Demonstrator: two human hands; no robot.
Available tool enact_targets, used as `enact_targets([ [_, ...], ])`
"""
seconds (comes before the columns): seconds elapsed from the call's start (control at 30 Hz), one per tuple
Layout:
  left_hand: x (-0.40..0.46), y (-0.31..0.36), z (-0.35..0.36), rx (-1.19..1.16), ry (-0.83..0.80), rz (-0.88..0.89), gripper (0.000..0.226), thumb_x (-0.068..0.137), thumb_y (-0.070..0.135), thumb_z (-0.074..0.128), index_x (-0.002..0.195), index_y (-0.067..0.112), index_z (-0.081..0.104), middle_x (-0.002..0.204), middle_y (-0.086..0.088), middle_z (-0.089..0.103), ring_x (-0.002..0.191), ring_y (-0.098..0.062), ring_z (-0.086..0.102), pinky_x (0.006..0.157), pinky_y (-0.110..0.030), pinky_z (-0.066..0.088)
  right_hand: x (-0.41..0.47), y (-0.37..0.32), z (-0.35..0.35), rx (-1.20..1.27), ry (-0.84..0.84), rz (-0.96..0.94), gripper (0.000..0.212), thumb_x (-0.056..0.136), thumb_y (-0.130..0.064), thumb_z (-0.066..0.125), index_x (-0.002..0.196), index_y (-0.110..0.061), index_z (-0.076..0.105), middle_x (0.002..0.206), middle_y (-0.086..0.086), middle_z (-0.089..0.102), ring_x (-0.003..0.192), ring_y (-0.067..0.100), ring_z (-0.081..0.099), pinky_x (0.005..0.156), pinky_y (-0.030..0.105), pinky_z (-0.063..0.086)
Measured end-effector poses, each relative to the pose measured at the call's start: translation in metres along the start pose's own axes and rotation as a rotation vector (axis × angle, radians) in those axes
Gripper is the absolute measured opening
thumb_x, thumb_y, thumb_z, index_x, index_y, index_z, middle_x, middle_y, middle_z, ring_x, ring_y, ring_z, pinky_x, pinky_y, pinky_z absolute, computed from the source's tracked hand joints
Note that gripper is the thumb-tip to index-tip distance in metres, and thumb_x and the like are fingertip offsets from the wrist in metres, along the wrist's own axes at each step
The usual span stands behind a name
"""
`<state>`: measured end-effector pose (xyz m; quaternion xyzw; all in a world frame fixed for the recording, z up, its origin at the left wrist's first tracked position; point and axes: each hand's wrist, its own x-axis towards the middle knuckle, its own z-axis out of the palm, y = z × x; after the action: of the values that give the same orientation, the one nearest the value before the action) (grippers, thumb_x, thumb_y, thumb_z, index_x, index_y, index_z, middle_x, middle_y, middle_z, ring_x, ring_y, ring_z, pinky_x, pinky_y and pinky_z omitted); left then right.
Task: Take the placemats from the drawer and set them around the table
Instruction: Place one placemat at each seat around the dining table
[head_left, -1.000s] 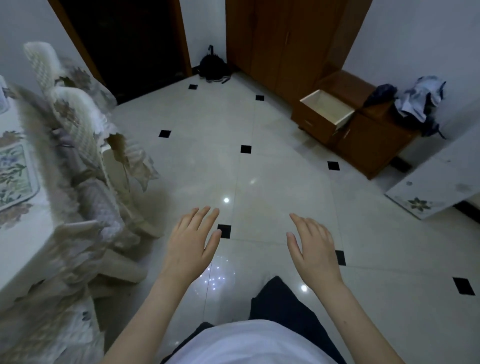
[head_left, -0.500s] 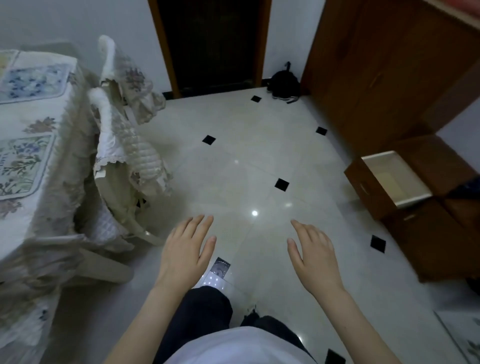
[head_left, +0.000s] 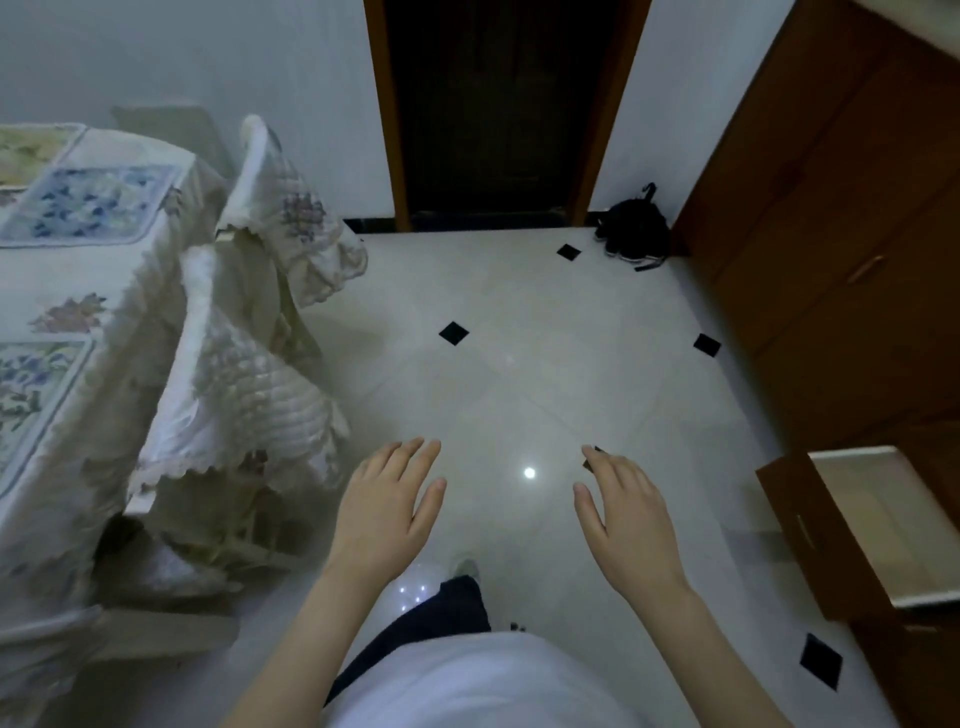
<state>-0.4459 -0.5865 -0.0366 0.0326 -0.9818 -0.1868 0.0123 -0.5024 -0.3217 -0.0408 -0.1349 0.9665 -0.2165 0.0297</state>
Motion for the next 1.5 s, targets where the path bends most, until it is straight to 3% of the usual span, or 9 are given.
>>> enact_targets([
  [0.37,0.223,-0.041,-0.034,0.046,0.047,-0.043,0.055,0.097,0.047,0.025,0.137,0.018,0.05,0.134,-0.003,0.056,0.124,-0.026,0.049,0.101,-0.041,0.041,0.238,-0.004,-0.021,-0.021,0.013,-0.099,0.055,0.097,-0.045,0.025,0.138,-0.014,0.046,0.13,0.002,0.057,0.12,0.022,0.051,0.103,0.044,0.041],
  [0.7,0.395,-0.055,-0.024,0.065,0.127,-0.299,0.055,0.097,0.047,0.026,0.136,0.019,0.053,0.131,-0.001,0.058,0.121,-0.023,0.051,0.099,-0.035,0.04,0.49,0.017,-0.012,0.046,-0.128,-0.28,0.059,0.095,-0.048,0.025,0.139,-0.015,0.046,0.131,0.004,0.056,0.122,0.024,0.049,0.106,0.041,0.037],
  [1.0,0.525,-0.075,-0.058,0.061,0.253,-0.509,0.054,0.098,0.045,0.026,0.139,0.018,0.049,0.136,-0.001,0.054,0.128,-0.021,0.046,0.105,-0.037,0.037,0.681,-0.021,-0.019,-0.011,-0.258,-0.503,0.061,0.093,-0.051,0.018,0.142,-0.02,0.04,0.137,-0.001,0.051,0.128,0.019,0.042,0.109,0.037,0.032],
  [1.3,0.621,-0.182,-0.061,0.027,0.269,-0.616,0.053,0.098,0.045,0.026,0.14,0.02,0.048,0.139,0.002,0.052,0.13,-0.018,0.044,0.108,-0.034,0.034,0.815,-0.099,0.054,-0.004,-0.346,-0.609,0.06,0.094,-0.049,0.02,0.142,-0.019,0.041,0.136,0.0,0.053,0.126,0.018,0.045,0.107,0.038,0.036],
  [1.5,0.712,-0.285,-0.116,0.046,0.321,-0.588,0.054,0.098,0.046,0.025,0.138,0.019,0.049,0.136,-0.001,0.055,0.128,-0.021,0.045,0.107,-0.036,0.034,0.923,-0.194,0.08,0.001,-0.304,-0.648,0.057,0.095,-0.048,0.023,0.143,-0.022,0.038,0.135,-0.002,0.052,0.122,0.015,0.046,0.106,0.031,0.033],
])
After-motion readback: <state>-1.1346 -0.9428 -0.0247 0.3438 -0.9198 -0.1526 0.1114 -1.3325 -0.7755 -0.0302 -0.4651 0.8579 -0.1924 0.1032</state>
